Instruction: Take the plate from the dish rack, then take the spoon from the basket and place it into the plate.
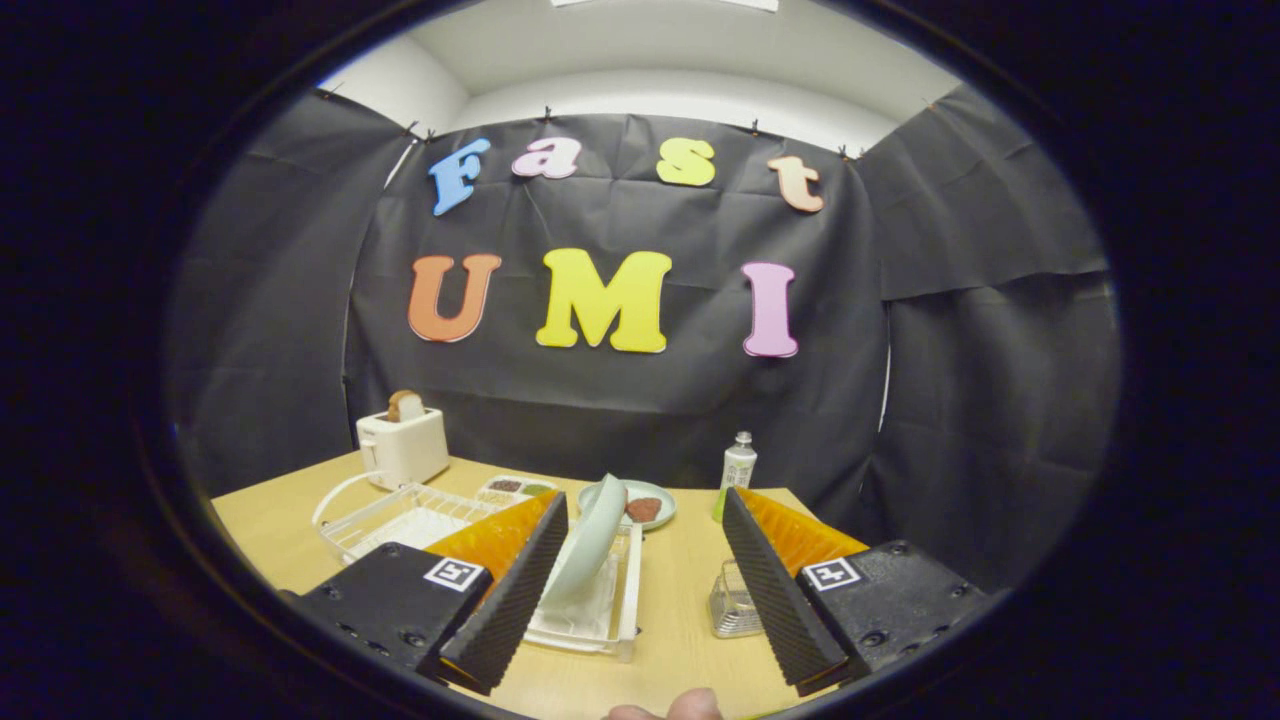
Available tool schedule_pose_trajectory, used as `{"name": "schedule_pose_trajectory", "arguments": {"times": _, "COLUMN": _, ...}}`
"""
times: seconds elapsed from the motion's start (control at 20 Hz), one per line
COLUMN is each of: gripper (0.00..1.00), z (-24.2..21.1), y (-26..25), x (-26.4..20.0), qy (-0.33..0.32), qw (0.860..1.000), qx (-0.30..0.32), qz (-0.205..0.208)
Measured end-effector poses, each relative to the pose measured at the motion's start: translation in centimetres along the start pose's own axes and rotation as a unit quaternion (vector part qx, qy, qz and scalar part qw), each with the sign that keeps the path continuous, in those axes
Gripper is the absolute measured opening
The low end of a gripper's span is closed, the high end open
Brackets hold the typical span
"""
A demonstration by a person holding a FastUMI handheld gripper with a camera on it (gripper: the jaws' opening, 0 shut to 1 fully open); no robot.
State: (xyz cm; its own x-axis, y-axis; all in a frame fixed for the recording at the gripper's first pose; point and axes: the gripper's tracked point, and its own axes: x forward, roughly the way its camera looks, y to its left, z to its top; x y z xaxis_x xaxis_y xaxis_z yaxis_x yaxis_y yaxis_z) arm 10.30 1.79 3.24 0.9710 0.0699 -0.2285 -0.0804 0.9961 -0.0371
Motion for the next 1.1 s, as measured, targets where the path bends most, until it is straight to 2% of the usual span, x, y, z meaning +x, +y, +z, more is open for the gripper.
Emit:
{"name": "schedule_pose_trajectory", "arguments": {"times": 0.2, "gripper": 1.00, "z": 2.7, "y": 0.8, "x": 2.7, "qy": 0.030, "qw": 0.999, "qx": -0.013, "qz": 0.015}}
{"name": "schedule_pose_trajectory", "arguments": {"times": 0.45, "gripper": 1.00, "z": 4.7, "y": 2.2, "x": 5.9, "qy": 0.104, "qw": 0.993, "qx": 0.032, "qz": 0.046}}
{"name": "schedule_pose_trajectory", "arguments": {"times": 0.6, "gripper": 1.00, "z": 5.2, "y": 2.5, "x": 7.9, "qy": 0.150, "qw": 0.987, "qx": 0.026, "qz": 0.048}}
{"name": "schedule_pose_trajectory", "arguments": {"times": 0.95, "gripper": 1.00, "z": 1.9, "y": 3.9, "x": 11.1, "qy": 0.280, "qw": 0.958, "qx": 0.000, "qz": 0.066}}
{"name": "schedule_pose_trajectory", "arguments": {"times": 1.1, "gripper": 1.00, "z": 0.0, "y": 3.6, "x": 12.4, "qy": 0.324, "qw": 0.945, "qx": 0.010, "qz": 0.047}}
